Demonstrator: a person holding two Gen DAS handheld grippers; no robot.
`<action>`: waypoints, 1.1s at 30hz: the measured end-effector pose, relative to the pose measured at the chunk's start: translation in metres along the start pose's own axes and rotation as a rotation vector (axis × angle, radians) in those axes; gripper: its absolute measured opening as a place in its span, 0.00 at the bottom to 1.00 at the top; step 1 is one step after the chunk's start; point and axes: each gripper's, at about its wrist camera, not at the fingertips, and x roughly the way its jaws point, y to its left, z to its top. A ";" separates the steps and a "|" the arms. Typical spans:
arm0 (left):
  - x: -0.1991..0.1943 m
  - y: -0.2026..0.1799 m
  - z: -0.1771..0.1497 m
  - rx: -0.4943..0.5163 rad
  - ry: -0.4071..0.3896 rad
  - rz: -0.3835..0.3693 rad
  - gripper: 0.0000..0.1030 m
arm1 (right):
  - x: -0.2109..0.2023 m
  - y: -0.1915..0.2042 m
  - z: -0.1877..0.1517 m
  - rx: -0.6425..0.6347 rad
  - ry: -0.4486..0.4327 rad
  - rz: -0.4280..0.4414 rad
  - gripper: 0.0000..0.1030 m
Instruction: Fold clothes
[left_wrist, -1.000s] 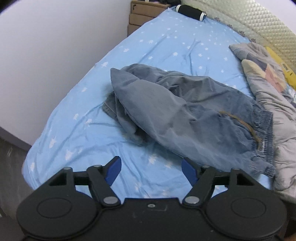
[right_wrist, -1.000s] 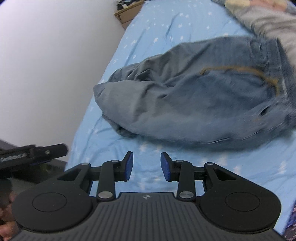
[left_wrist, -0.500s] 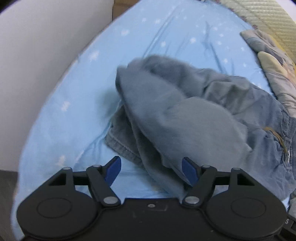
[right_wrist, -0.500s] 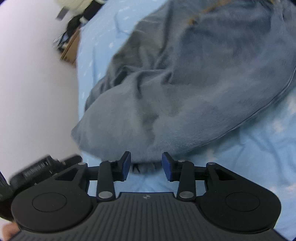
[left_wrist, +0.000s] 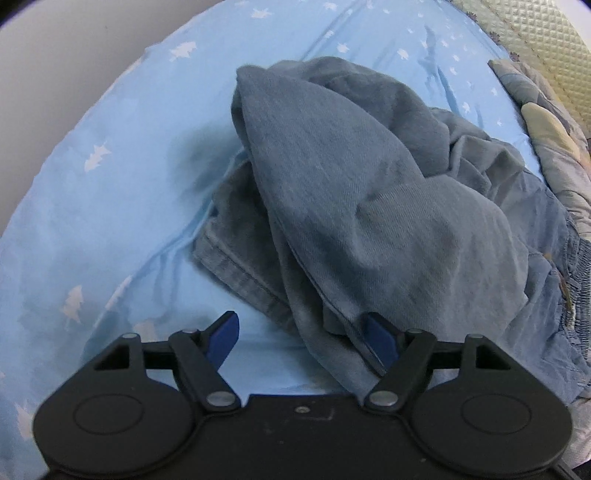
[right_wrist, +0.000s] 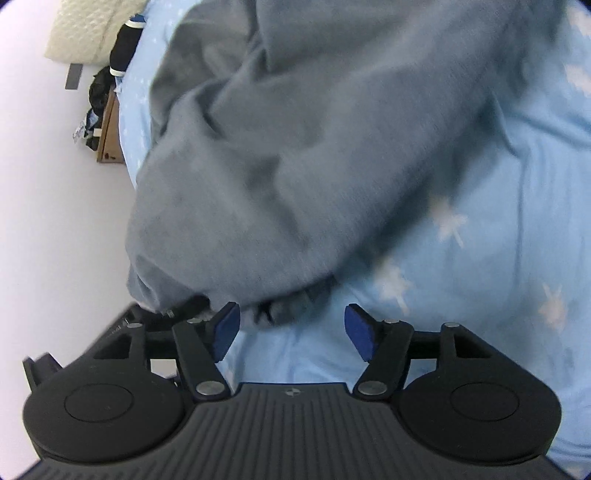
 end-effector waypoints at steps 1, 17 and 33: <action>0.000 0.001 0.000 -0.001 0.003 -0.004 0.71 | -0.002 -0.002 0.000 0.008 -0.020 0.005 0.64; -0.050 0.057 -0.010 -0.308 -0.074 -0.256 0.74 | -0.050 -0.009 0.022 0.009 -0.161 0.064 0.04; -0.029 0.107 -0.008 -0.672 -0.097 -0.488 0.75 | -0.123 -0.098 0.025 -0.036 -0.168 -0.181 0.03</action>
